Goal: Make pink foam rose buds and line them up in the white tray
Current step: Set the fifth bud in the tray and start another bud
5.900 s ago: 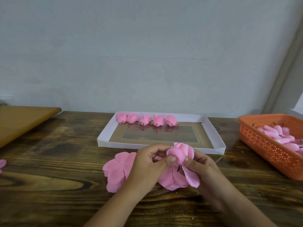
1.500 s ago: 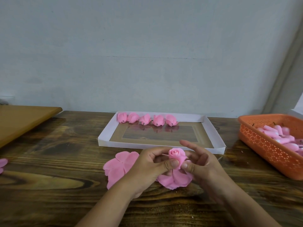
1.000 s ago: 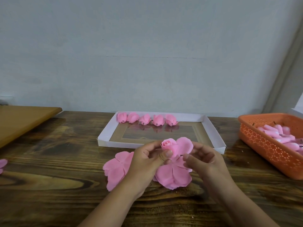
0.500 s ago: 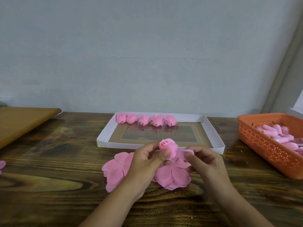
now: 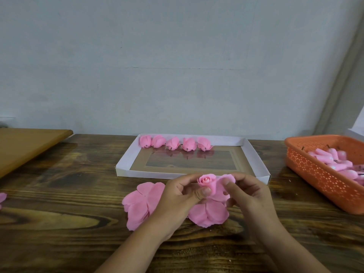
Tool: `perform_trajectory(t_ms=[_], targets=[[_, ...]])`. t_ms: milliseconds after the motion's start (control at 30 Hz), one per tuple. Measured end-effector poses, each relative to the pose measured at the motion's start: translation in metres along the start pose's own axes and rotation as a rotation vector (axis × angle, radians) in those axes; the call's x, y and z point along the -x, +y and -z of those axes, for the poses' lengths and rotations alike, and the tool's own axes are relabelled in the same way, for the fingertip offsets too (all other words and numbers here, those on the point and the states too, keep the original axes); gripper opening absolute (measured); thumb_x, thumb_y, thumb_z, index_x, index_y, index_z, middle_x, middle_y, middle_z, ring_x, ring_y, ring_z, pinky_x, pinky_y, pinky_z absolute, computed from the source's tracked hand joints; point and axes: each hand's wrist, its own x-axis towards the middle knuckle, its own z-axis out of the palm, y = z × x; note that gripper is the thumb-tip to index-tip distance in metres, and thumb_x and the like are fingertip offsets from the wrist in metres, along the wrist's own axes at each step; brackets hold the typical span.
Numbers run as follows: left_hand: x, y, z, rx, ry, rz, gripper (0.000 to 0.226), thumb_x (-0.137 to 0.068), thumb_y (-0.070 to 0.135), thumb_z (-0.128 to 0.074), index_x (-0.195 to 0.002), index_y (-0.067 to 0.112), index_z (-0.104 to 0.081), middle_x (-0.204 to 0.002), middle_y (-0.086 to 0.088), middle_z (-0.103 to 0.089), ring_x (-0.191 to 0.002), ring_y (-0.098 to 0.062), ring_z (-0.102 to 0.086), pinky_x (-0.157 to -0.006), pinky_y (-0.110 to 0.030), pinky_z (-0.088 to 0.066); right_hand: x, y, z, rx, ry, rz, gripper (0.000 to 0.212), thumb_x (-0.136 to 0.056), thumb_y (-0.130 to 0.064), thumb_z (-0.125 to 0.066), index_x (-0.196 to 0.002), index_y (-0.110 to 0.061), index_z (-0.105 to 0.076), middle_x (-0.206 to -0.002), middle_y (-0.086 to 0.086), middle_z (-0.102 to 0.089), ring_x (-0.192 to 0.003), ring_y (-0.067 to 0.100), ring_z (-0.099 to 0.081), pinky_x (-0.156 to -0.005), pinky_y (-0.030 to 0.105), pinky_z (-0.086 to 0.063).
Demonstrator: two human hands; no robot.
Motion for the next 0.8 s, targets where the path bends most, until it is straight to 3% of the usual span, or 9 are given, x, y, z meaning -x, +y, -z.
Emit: perform_trajectory(t_ms=[167,400,467,600,800], targets=[[-0.0001,-0.0005,-0.0001,-0.020,-0.036,0.004,0.038,-0.081,0.026,-0.078,-0.118,0.019,-0.076,-0.115,-0.003,-0.077,-0.110,-0.017,-0.071,-0.084,-0.030,-0.061,-0.0004,-0.0023,-0.0007,-0.030,0.005,-0.023,0.013,-0.082,-0.027,-0.068,-0.081,-0.019,-0.078,-0.080,0.008,-0.075,-0.064,0.013,-0.065,-0.053,0.024,-0.053],[-0.0003,-0.0013,-0.0013,-0.083,-0.023,-0.010,0.034,-0.078,0.036,-0.079,-0.112,0.033,-0.078,-0.115,0.004,-0.077,-0.112,-0.016,-0.071,-0.088,-0.034,-0.061,0.0009,-0.0039,-0.0033,0.019,-0.006,0.010,0.012,-0.086,-0.014,-0.068,-0.081,-0.016,-0.079,-0.083,0.010,-0.076,-0.067,0.014,-0.066,-0.053,0.025,-0.053],[-0.0001,-0.0015,-0.0013,-0.087,-0.026,-0.011,0.035,-0.077,0.036,-0.080,-0.112,0.033,-0.078,-0.114,0.003,-0.077,-0.111,-0.017,-0.071,-0.088,-0.033,-0.061,0.0001,-0.0020,-0.0023,0.044,0.004,0.011,0.020,-0.089,-0.005,-0.067,-0.081,-0.018,-0.079,-0.081,0.009,-0.076,-0.066,0.013,-0.066,-0.052,0.024,-0.053],[0.0002,-0.0025,-0.0018,-0.104,-0.043,-0.016,0.034,-0.079,0.032,-0.080,-0.113,0.032,-0.078,-0.114,0.004,-0.078,-0.110,-0.017,-0.071,-0.091,-0.032,-0.060,-0.0009,-0.0002,-0.0011,0.032,0.017,-0.027,0.020,-0.090,-0.006,-0.067,-0.082,-0.019,-0.078,-0.079,0.009,-0.076,-0.064,0.013,-0.066,-0.051,0.025,-0.053],[-0.0002,-0.0020,-0.0019,-0.106,-0.045,-0.009,0.039,-0.078,0.045,-0.081,-0.114,0.033,-0.077,-0.115,0.003,-0.077,-0.112,-0.019,-0.070,-0.092,-0.037,-0.060,-0.0018,-0.0009,-0.0015,-0.003,-0.007,-0.021,0.019,-0.084,0.008,-0.070,-0.077,-0.009,-0.076,-0.079,0.011,-0.076,-0.059,0.013,-0.063,-0.048,0.023,-0.051]])
